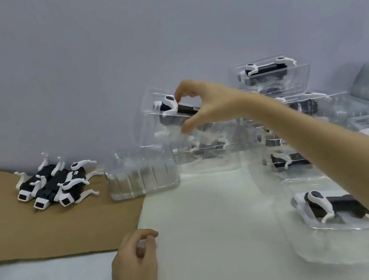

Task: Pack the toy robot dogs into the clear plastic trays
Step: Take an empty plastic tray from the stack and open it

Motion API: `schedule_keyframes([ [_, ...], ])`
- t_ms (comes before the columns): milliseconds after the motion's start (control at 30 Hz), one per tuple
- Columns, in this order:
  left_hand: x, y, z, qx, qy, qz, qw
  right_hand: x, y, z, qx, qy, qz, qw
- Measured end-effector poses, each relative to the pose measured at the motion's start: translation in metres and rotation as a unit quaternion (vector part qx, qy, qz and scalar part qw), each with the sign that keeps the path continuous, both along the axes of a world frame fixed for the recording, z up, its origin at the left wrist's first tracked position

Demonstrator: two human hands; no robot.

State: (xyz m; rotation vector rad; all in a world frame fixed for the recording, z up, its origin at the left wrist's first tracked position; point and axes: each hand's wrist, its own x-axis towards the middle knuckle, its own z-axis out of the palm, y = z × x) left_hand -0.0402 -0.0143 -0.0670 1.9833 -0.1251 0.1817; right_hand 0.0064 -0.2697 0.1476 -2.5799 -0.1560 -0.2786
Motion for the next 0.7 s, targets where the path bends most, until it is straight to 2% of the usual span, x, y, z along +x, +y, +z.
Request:
schedule_keyframes([
  [100, 0.004, 0.0, -0.001, 0.024, -0.029, 0.01, 0.999, 0.045, -0.011, 0.021, -0.053, -0.003, -0.038, 0.998],
  [200, 0.007, 0.0, -0.001, 0.04, -0.045, 0.019, 0.998, 0.084, -0.029, 0.025, -0.087, 0.043, -0.07, 0.993],
  [333, 0.014, 0.002, -0.005, 0.011, -0.028, 0.04, 0.999, 0.109, -0.058, 0.007, -0.193, 0.103, -0.112, 0.969],
  [700, 0.011, 0.004, -0.005, -0.044, 0.003, 0.029, 0.999, 0.106, -0.048, -0.013, -0.224, 0.07, -0.13, 0.963],
])
